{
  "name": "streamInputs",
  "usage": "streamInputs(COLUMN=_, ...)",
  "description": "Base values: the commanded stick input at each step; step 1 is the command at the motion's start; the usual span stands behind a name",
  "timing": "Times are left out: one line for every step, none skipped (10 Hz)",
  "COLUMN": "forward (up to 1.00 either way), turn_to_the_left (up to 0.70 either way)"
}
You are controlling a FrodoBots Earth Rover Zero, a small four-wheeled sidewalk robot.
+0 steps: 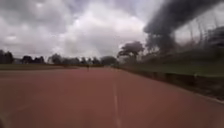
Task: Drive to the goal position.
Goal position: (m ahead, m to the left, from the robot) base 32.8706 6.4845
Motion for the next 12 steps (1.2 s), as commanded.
streamInputs(forward=0.85, turn_to_the_left=-0.33)
streamInputs(forward=0.85, turn_to_the_left=-0.33)
streamInputs(forward=0.85, turn_to_the_left=0.01)
streamInputs(forward=0.85, turn_to_the_left=0.01)
streamInputs(forward=0.85, turn_to_the_left=0.01)
streamInputs(forward=0.85, turn_to_the_left=0.01)
streamInputs(forward=0.85, turn_to_the_left=0.01)
streamInputs(forward=0.85, turn_to_the_left=0.01)
streamInputs(forward=0.85, turn_to_the_left=0.01)
streamInputs(forward=0.85, turn_to_the_left=-0.33)
streamInputs(forward=0.85, turn_to_the_left=-0.33)
streamInputs(forward=0.85, turn_to_the_left=0.01)
